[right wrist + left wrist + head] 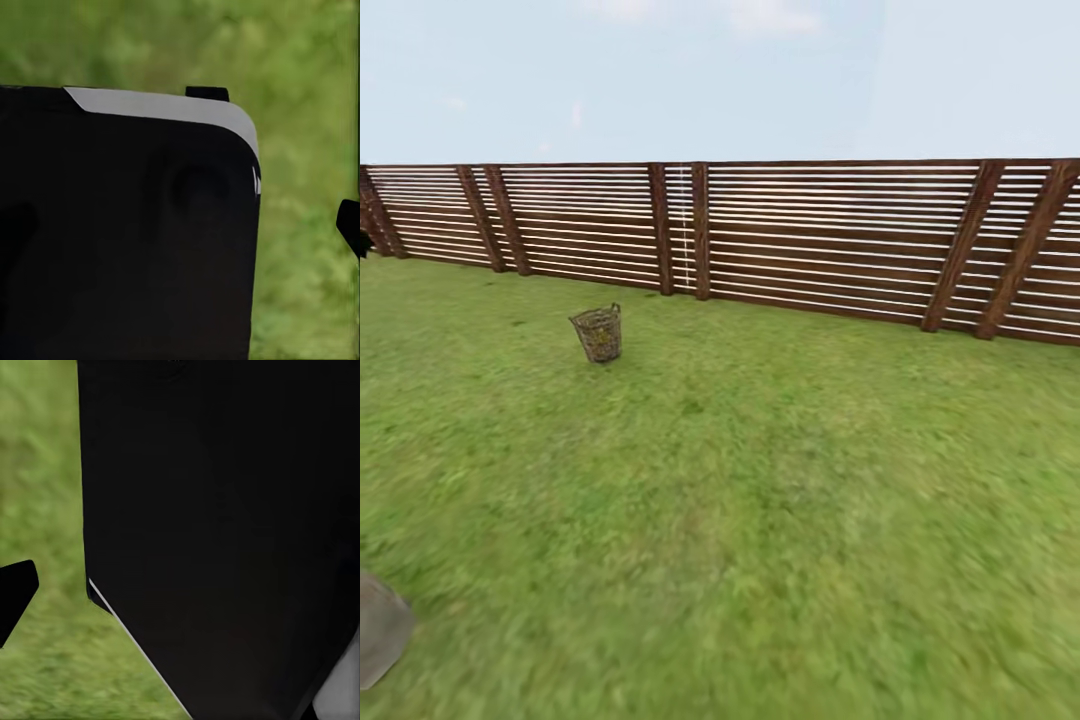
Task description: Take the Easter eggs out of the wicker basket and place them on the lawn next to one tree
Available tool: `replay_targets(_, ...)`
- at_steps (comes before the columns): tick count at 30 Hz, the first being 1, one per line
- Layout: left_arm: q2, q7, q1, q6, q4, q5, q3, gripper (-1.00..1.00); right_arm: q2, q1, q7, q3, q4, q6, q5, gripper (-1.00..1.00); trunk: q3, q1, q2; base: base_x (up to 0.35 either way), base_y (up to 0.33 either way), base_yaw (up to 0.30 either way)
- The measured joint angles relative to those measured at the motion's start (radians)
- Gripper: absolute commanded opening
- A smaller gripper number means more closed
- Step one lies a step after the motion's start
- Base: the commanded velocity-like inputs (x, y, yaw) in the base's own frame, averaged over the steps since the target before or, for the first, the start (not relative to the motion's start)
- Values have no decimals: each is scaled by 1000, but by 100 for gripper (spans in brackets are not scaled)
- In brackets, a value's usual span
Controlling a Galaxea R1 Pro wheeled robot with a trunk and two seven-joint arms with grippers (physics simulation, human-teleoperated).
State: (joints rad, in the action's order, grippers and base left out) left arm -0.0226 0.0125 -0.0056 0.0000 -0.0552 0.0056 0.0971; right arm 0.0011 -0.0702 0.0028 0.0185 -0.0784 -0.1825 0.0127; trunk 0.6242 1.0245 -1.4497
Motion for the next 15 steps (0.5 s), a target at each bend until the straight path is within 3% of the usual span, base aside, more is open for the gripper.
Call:
replay_targets(8, 0, 0, 0, 0, 0, 0, 0, 100, 0, 0, 0, 0, 0, 0, 0, 100, -4, 0, 0, 336, 0, 264)
replay_targets(15, 0, 0, 0, 0, 0, 0, 0, 100, -1, 0, 0, 0, -1, 1, 1, 100, -5, 0, 0, 336, 0, 65)
